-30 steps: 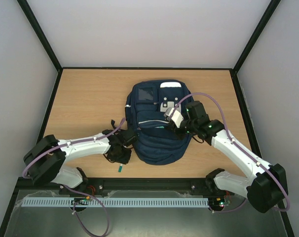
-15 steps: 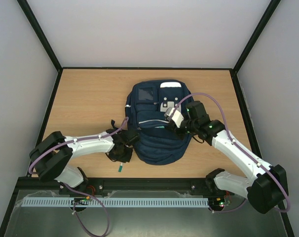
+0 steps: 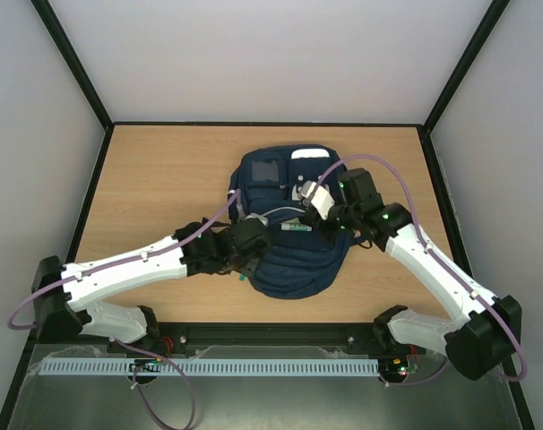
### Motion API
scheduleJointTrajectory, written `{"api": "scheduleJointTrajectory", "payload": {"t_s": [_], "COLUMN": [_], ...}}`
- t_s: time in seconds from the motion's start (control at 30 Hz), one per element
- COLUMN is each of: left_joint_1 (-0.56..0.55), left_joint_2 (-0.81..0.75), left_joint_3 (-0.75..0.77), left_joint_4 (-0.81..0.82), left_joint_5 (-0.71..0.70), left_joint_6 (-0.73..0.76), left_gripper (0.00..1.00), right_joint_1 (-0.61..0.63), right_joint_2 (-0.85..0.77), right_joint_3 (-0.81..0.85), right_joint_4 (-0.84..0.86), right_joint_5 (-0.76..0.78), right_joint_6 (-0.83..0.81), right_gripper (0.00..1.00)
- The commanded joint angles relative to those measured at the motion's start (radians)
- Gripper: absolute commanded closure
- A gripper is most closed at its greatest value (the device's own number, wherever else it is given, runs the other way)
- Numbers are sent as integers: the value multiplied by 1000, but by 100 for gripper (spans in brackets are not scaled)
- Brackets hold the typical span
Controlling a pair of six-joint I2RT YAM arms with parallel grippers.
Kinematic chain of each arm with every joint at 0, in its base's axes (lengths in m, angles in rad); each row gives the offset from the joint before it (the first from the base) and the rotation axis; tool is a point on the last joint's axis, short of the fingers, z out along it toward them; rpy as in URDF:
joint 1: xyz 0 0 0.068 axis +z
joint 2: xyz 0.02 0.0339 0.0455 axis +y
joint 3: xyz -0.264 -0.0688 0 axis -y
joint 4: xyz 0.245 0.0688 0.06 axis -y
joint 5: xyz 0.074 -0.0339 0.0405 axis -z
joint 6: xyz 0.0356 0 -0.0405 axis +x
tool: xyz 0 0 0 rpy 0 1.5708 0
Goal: Pack the student bag
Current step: Pick up the stationery from the center of the board, then place the stationery in the student bag.
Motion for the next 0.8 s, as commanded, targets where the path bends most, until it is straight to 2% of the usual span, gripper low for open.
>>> {"api": "scheduleJointTrajectory", "payload": {"t_s": [0.0,0.13,0.3,0.57,0.77], "left_joint_1": [-131,-249,-348,-376,-364], "left_joint_2": [10,123,250,424,506], "left_joint_3": [135,279,345,395,413], "left_joint_4": [22,63,143,234,324], "left_joint_5": [-174,-314,-455,-718,-756], "left_joint_6": [171,357,586,884,1071], "left_gripper": [93,97,98,97,97], "right_joint_1": [-2,-2,-2,-1,-1], "right_joint_2": [72,130,159,161,156], "right_joint_3": [177,301,400,425,425], "right_joint_4": [-135,-212,-276,-305,-304], "right_joint_5": [-31,-46,-51,-61,-79], "right_joint_6": [-24,-25,-35,-28,-15], "right_gripper": [99,99,99,99,99]}}
